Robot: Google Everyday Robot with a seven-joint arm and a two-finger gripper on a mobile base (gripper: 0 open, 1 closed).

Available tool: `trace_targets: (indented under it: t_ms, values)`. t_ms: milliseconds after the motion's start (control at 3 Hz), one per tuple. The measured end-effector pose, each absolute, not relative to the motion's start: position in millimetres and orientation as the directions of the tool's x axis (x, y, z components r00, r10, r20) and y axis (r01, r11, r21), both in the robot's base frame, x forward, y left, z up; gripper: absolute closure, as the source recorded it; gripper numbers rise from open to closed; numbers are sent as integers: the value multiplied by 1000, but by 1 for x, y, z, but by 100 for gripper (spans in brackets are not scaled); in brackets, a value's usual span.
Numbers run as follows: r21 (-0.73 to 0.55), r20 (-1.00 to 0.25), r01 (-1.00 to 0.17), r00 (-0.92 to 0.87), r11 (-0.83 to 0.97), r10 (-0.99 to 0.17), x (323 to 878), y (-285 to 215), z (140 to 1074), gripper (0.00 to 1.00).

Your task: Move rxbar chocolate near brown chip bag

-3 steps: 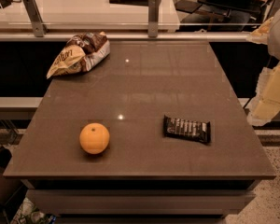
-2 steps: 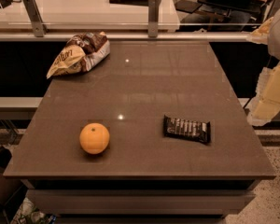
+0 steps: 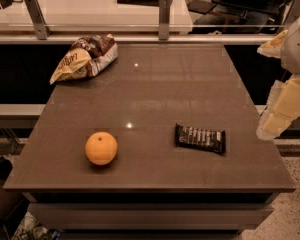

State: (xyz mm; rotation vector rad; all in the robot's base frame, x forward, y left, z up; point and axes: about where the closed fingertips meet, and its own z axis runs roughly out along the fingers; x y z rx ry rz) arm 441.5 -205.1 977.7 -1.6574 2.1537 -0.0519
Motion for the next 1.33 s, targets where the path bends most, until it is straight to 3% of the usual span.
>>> trace_targets:
  t_ms: [1333]
  values:
    - [-129,-700,-916,-186,379,-689,446,-174,883,0]
